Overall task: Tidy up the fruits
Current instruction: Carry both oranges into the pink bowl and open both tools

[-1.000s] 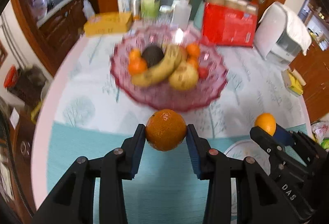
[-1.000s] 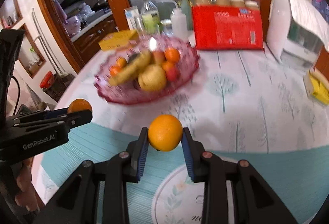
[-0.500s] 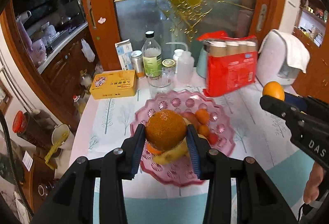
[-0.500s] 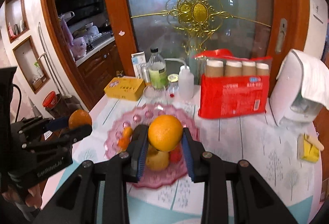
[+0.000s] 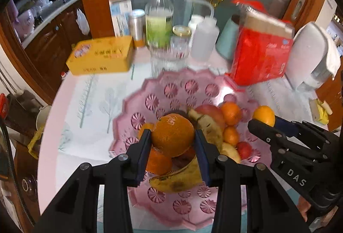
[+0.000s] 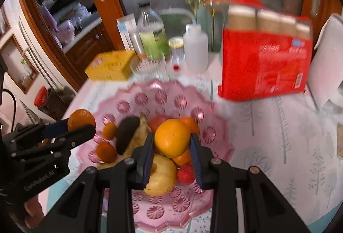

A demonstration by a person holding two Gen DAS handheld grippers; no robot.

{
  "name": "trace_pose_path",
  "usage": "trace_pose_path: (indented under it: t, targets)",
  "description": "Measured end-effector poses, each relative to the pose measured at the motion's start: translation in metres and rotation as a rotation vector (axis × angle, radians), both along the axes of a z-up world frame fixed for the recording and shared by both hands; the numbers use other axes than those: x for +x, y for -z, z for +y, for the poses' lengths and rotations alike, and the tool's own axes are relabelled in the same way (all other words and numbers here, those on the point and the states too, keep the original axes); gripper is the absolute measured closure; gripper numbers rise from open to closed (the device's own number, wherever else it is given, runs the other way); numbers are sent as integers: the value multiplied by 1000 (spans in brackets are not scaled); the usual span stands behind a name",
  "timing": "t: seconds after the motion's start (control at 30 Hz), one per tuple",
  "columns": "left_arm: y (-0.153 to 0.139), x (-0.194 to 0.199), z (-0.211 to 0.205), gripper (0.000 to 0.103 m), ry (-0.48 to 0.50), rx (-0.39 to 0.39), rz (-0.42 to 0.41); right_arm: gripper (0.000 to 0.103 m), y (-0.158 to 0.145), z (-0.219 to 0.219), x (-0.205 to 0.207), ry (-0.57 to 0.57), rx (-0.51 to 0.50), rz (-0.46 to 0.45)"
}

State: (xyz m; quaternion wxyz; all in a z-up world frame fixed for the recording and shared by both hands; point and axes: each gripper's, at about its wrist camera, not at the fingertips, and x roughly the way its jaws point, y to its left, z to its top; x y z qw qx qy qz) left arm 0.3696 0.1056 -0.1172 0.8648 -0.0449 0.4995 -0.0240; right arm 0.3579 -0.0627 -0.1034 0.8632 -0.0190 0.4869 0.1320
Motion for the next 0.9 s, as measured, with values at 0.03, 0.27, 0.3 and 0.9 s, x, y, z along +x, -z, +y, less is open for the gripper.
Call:
trace_pose_path:
  t: [0.03, 0.27, 0.3, 0.9]
  targets:
    - [7, 2, -1, 64, 2, 0, 10, 71, 8, -1, 3, 0, 0, 13]
    - [38, 16, -6, 64, 14, -7, 58, 70, 37, -1, 16, 2, -19, 53]
    - [40, 16, -7, 64, 18, -4, 60, 70, 37, -2, 17, 1, -18, 54]
    - [29, 3, -15, 28, 44, 41, 9, 69, 46, 8, 9, -31, -114, 40]
